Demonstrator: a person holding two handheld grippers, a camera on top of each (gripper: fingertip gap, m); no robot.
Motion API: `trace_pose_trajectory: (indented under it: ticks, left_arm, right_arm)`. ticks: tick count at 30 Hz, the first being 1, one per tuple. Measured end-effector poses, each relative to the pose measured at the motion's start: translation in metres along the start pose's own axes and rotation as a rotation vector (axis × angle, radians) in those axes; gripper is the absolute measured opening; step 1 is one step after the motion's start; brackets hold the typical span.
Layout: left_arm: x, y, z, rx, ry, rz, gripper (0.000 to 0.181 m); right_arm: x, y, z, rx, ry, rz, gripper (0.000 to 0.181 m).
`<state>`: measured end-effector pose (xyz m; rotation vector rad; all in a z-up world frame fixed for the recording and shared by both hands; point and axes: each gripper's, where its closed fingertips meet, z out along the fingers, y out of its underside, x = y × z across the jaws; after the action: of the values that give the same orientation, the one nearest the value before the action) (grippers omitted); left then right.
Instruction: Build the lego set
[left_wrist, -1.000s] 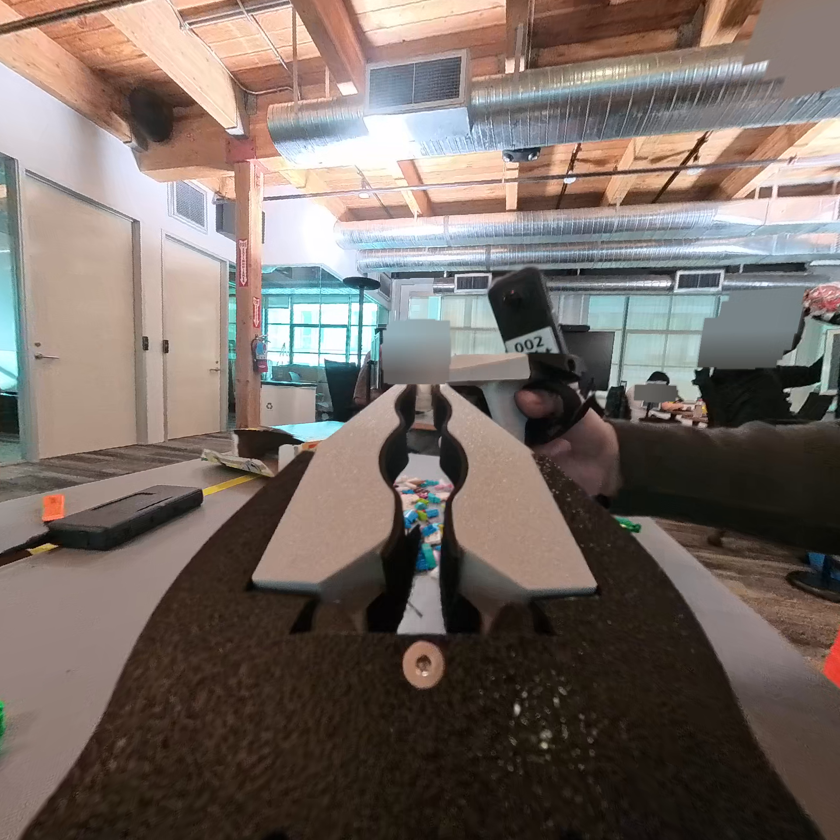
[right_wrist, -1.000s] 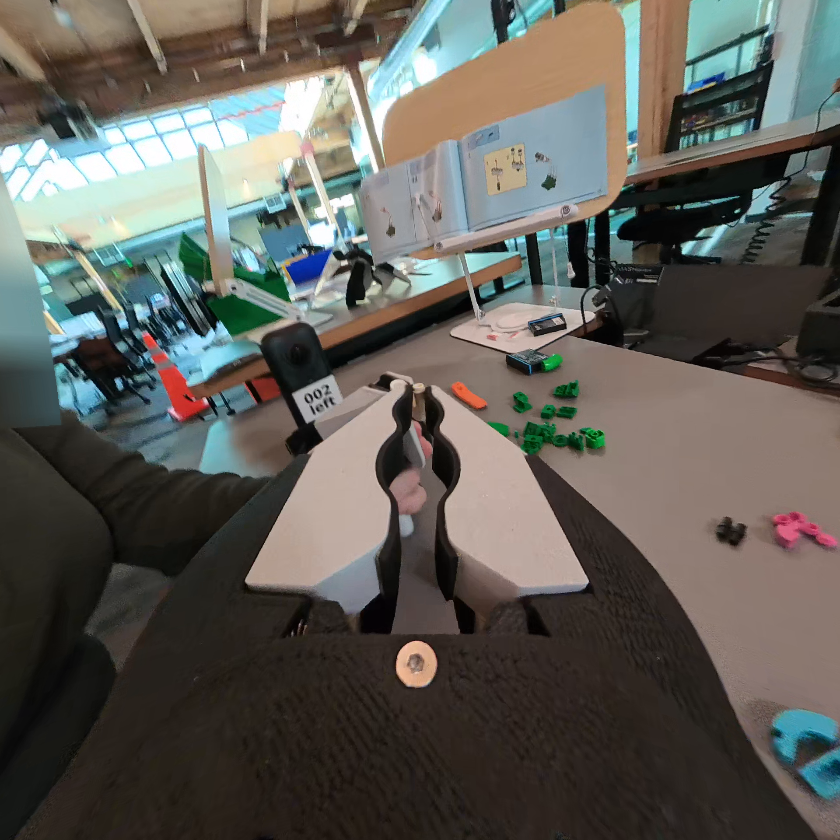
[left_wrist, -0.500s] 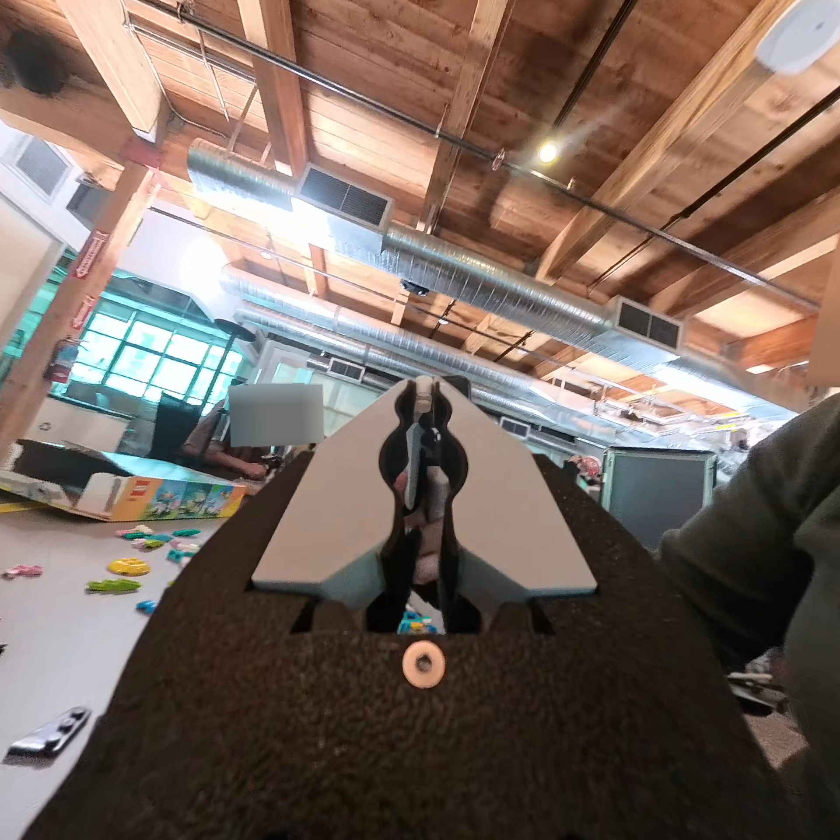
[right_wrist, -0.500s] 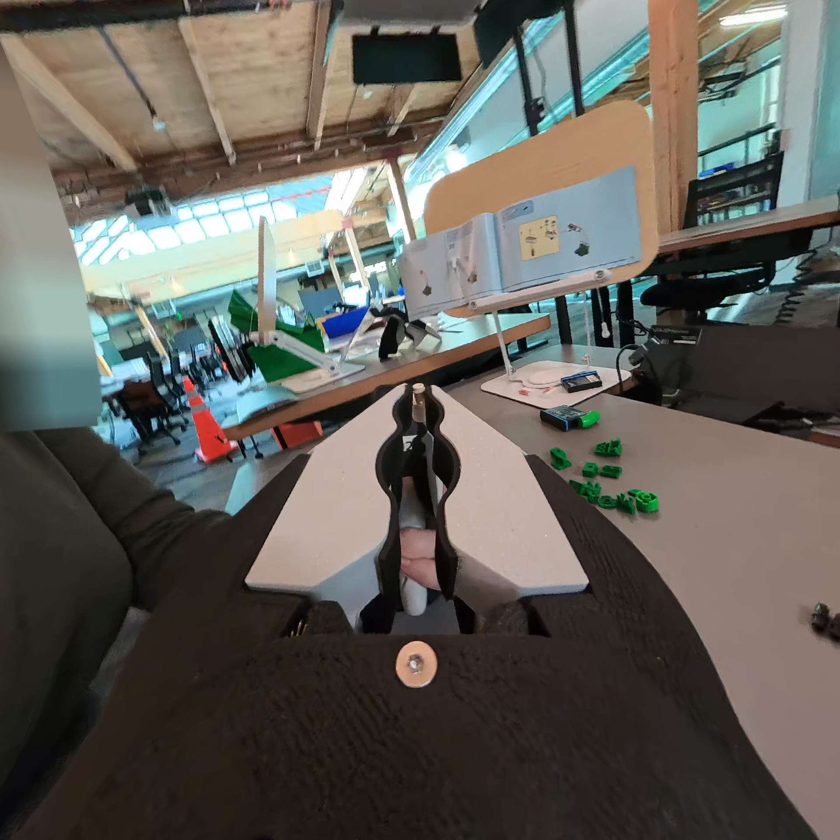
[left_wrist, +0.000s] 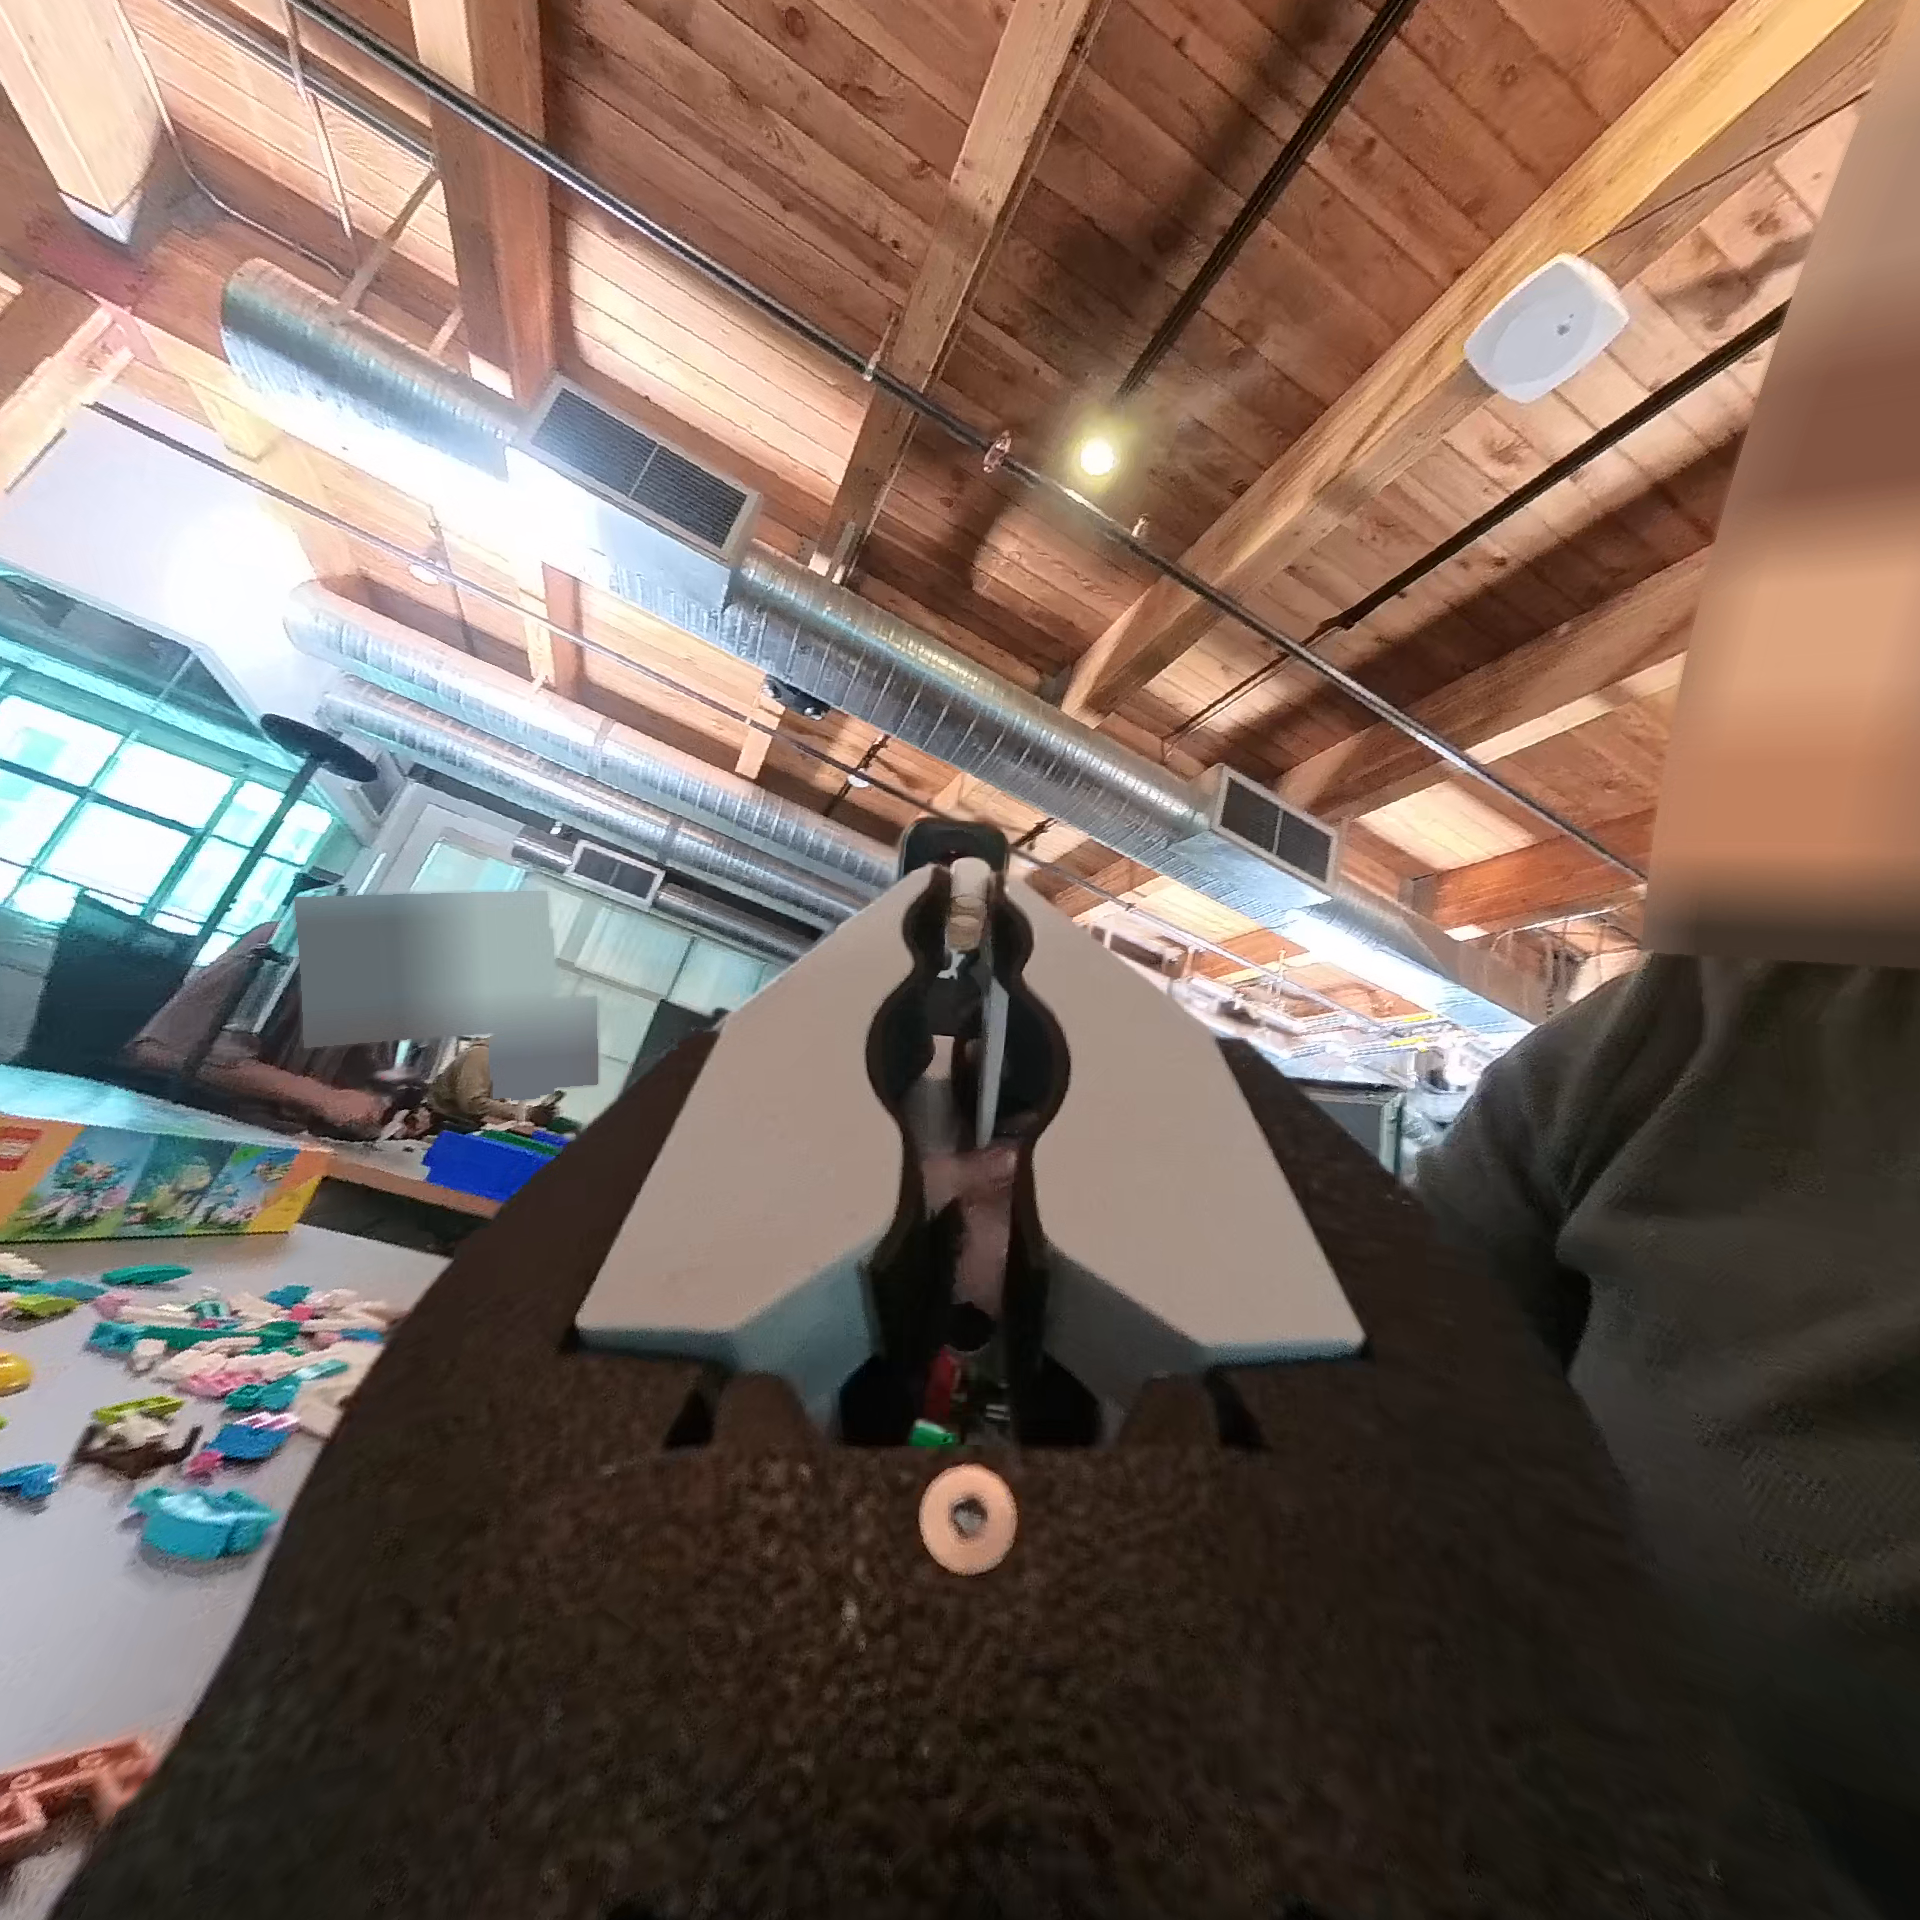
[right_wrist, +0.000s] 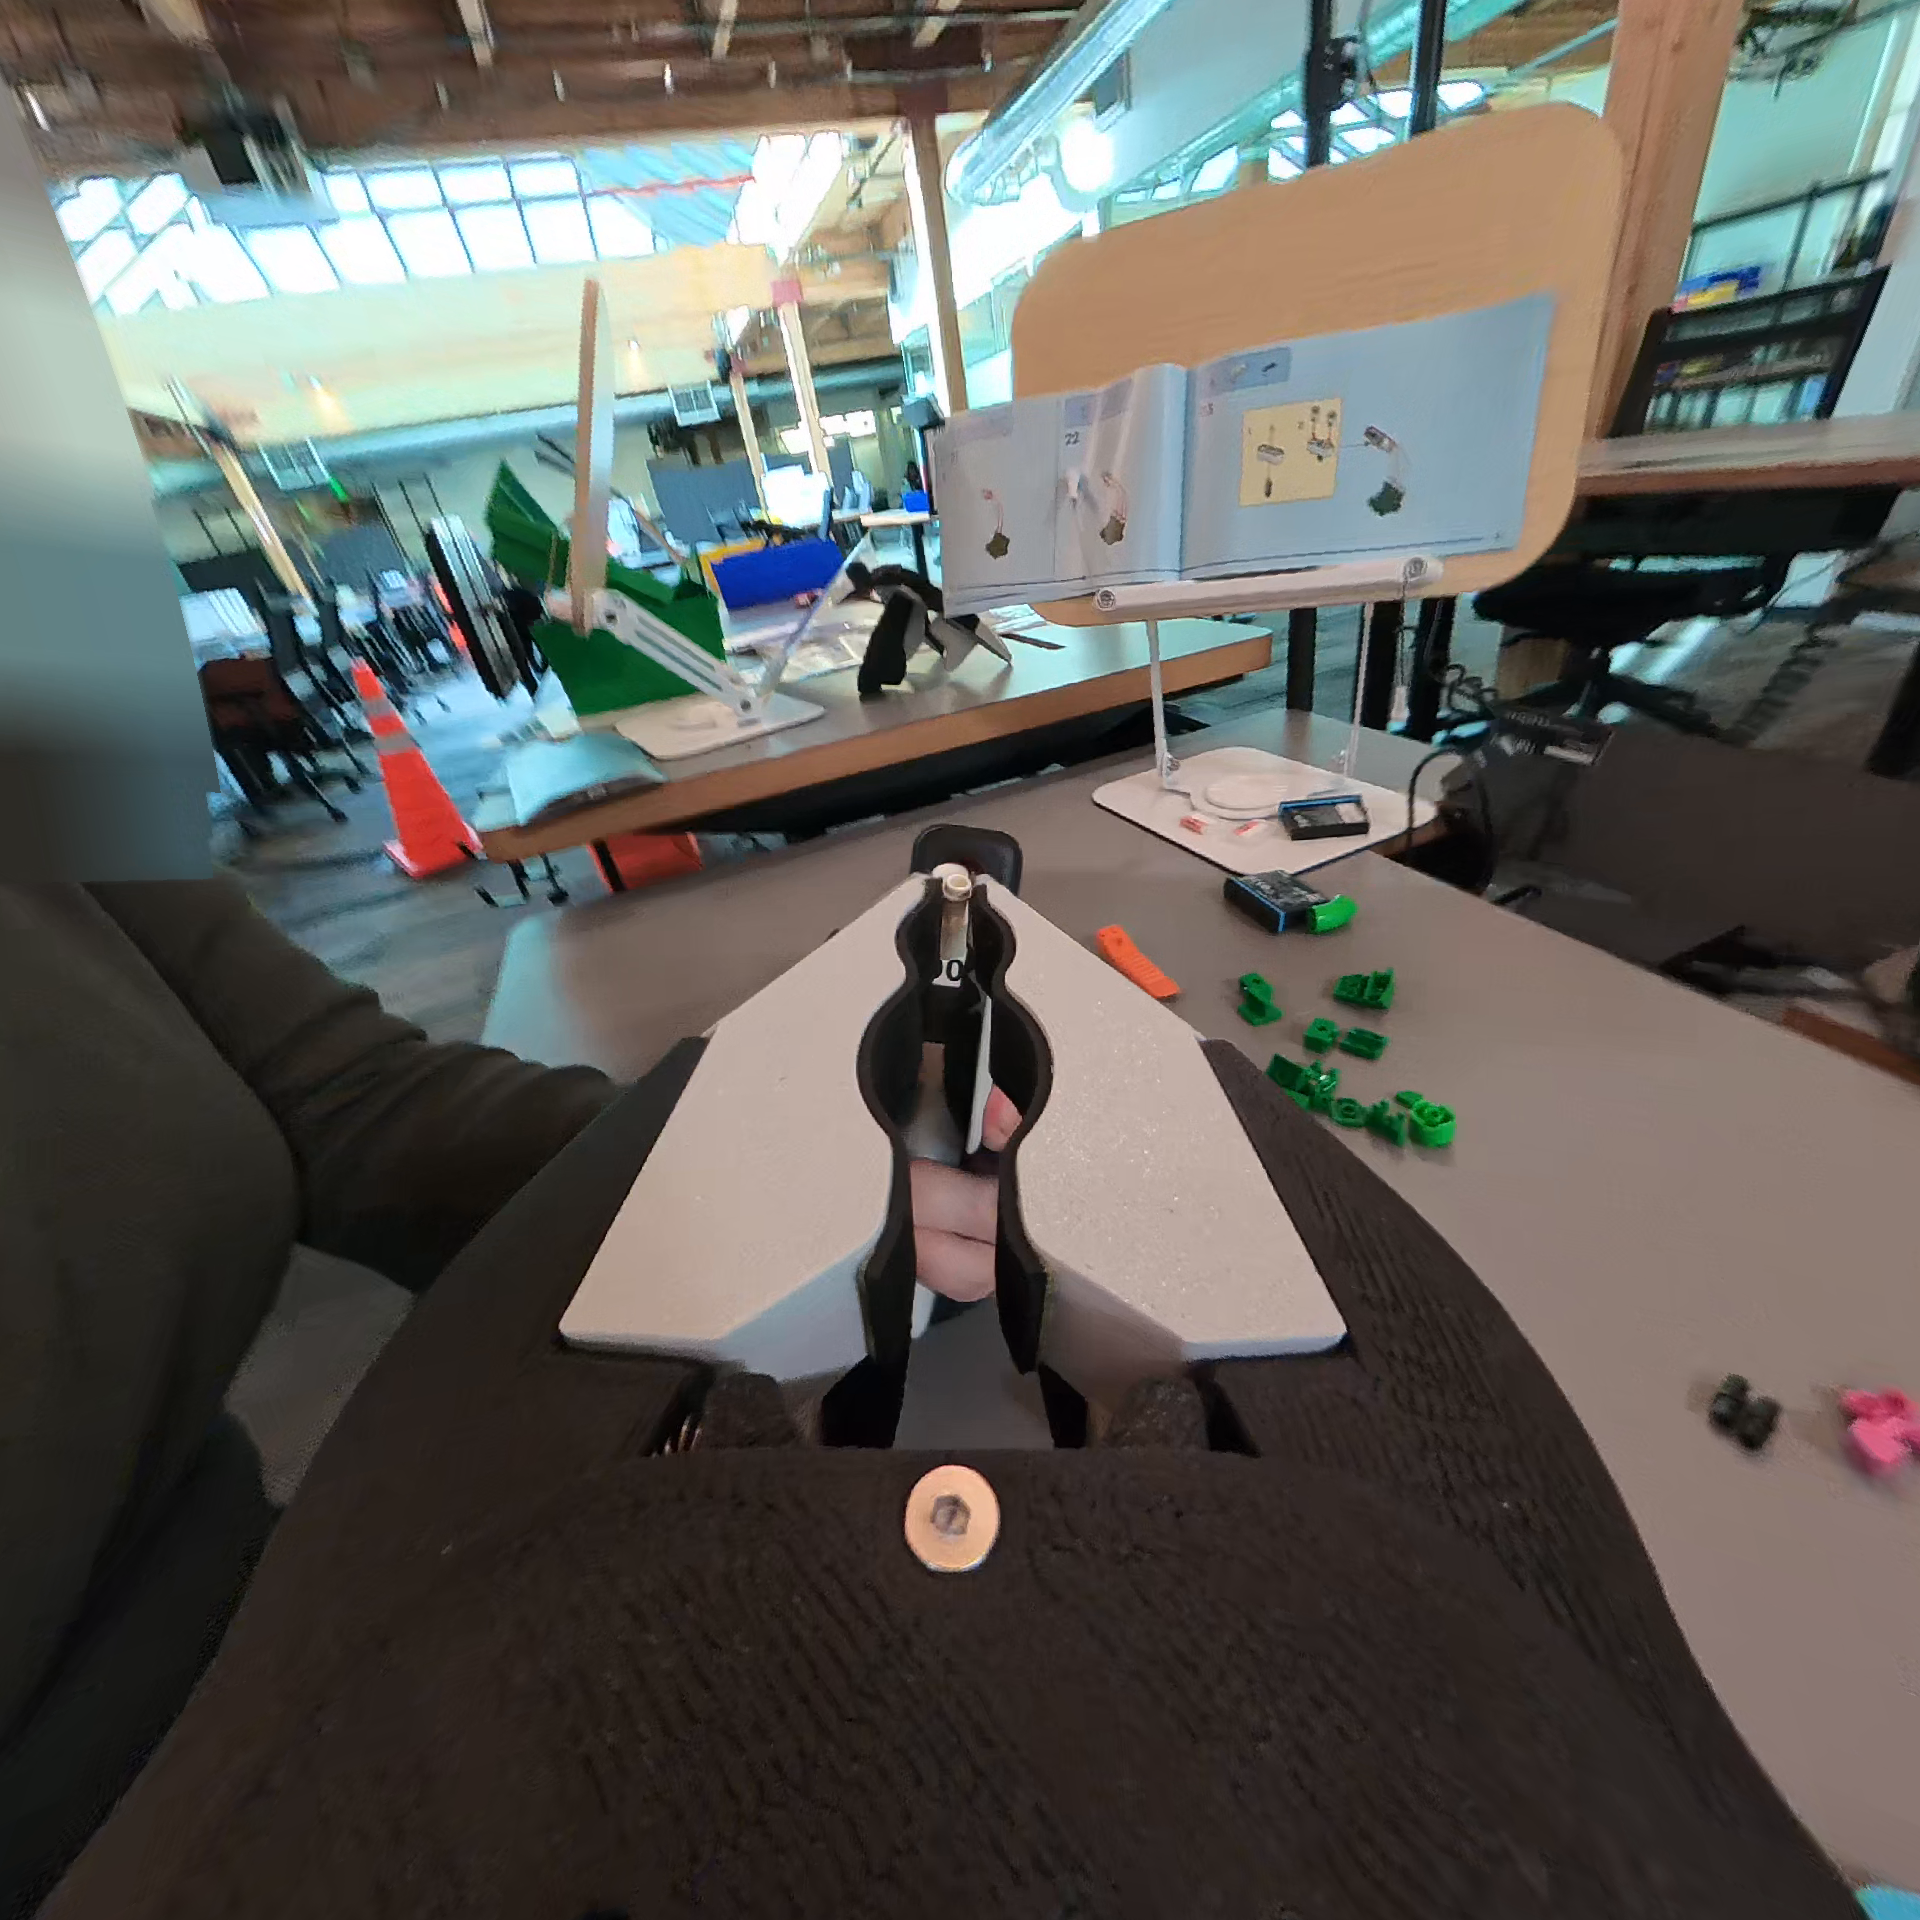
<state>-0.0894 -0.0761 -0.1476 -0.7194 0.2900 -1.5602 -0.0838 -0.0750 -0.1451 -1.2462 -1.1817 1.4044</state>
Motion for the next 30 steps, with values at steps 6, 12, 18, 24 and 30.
trace_pose_trajectory:
  ticks: [6, 12, 18, 24, 30]
  left_arm:
    - [0.0019, 0.0004, 0.0005, 0.001, 0.013, -0.01, 0.004]
    - [0.0026, -0.0004, 0.0003, 0.013, 0.026, -0.038, 0.004]
    - [0.0029, -0.0012, -0.0003, 0.012, 0.032, -0.044, 0.004]
    - [0.0017, -0.0006, 0.0, 0.013, 0.029, -0.053, 0.004]
    - [0.0033, 0.0005, 0.0013, 0.006, 0.037, -0.057, 0.004]
  right_arm:
    - [-0.0041, 0.0023, -0.0004, -0.041, 0.006, -0.054, 0.004]
    - [-0.0044, 0.0034, -0.0004, -0.062, 0.034, -0.113, 0.004]
    - [-0.0051, 0.0022, 0.0011, -0.077, 0.049, -0.088, 0.005]
    - [-0.0032, 0.0026, -0.0002, -0.088, 0.067, -0.1, 0.007]
    - [-0.0042, 0.0018, -0.0016, -0.077, 0.061, -0.089, 0.009]
